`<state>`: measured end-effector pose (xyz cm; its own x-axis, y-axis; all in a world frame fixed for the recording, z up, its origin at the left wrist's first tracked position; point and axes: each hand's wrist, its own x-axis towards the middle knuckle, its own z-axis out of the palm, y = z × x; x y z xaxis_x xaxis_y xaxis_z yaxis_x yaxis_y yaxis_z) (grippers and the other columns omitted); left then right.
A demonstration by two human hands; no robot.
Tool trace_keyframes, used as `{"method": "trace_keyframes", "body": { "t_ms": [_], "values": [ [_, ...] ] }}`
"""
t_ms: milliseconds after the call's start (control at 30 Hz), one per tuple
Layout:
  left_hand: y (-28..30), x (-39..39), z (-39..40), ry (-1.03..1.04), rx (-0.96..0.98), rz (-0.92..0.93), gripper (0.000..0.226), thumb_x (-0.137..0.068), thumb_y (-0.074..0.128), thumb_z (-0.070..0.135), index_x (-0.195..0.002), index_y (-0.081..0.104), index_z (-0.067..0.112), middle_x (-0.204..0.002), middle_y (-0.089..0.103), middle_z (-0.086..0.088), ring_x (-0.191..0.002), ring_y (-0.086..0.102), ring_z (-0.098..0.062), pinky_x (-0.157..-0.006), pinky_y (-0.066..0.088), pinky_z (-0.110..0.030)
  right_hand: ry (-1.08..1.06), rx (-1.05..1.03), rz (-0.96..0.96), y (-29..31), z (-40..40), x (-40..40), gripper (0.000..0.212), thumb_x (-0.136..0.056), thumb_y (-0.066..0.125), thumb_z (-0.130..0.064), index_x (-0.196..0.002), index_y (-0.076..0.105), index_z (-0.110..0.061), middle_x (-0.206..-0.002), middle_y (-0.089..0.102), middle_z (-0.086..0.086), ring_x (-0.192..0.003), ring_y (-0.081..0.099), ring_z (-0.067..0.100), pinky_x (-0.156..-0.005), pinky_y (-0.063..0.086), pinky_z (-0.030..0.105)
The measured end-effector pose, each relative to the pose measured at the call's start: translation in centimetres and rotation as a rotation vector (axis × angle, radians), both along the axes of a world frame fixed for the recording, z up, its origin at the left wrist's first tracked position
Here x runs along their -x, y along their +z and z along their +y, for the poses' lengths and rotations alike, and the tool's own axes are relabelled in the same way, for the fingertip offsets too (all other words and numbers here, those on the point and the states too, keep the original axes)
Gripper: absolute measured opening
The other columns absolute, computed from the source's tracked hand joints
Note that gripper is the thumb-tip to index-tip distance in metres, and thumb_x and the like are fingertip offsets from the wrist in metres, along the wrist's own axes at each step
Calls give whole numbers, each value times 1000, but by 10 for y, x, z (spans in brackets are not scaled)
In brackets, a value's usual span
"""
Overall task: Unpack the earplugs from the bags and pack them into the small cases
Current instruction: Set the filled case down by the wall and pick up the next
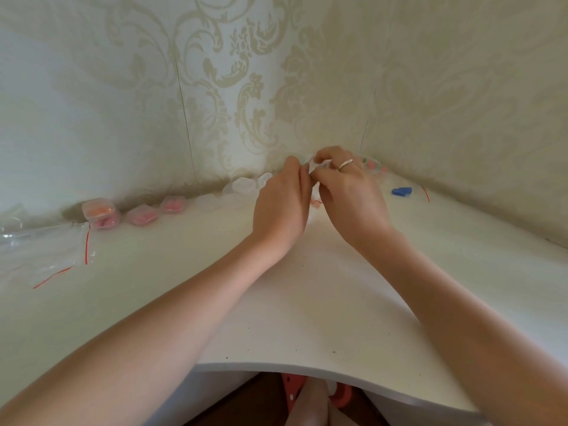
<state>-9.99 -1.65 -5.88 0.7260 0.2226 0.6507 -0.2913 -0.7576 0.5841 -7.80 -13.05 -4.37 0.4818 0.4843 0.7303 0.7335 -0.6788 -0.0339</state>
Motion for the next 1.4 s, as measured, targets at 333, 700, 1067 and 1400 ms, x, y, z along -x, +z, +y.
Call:
{"method": "trace_keyframes", "body": {
  "t_ms": [333,700,1067,1400],
  "values": [
    [-7,1,-7,-51,-222,-287,33,-95,31,31,-82,49,7,-57,41,5,-46,35,-18,-44,19,-25,-208,7,501,6,2,7,21,-96,34,-15,-77,41,-15,-77,43,-4,-82,46,25,-65,32,32],
    [7,-13,6,-234,900,82,19,-100,43,29,-94,48,12,-85,55,-9,-52,60,-12,-46,54,-31,321,-635,760,7,-10,-12,40,-96,56,-26,-135,49,-23,-114,66,-14,-99,60,-11,-85,51,15],
    [9,-10,7,-379,958,137,10,-88,65,11,-82,61,4,-83,65,-11,-76,69,-15,-62,56,-25,317,-558,761,1,-8,-16,21,-95,57,-30,-111,68,-22,-97,70,-10,-85,61,-7,-76,50,14],
    [6,-14,7,-263,759,101,8,-89,55,4,-81,56,5,-81,58,-6,-73,67,-14,-60,58,-28,222,-659,808,0,-10,-17,18,-98,49,-29,-105,66,-24,-83,65,-12,-65,58,-5,-62,48,13]
  ]
}}
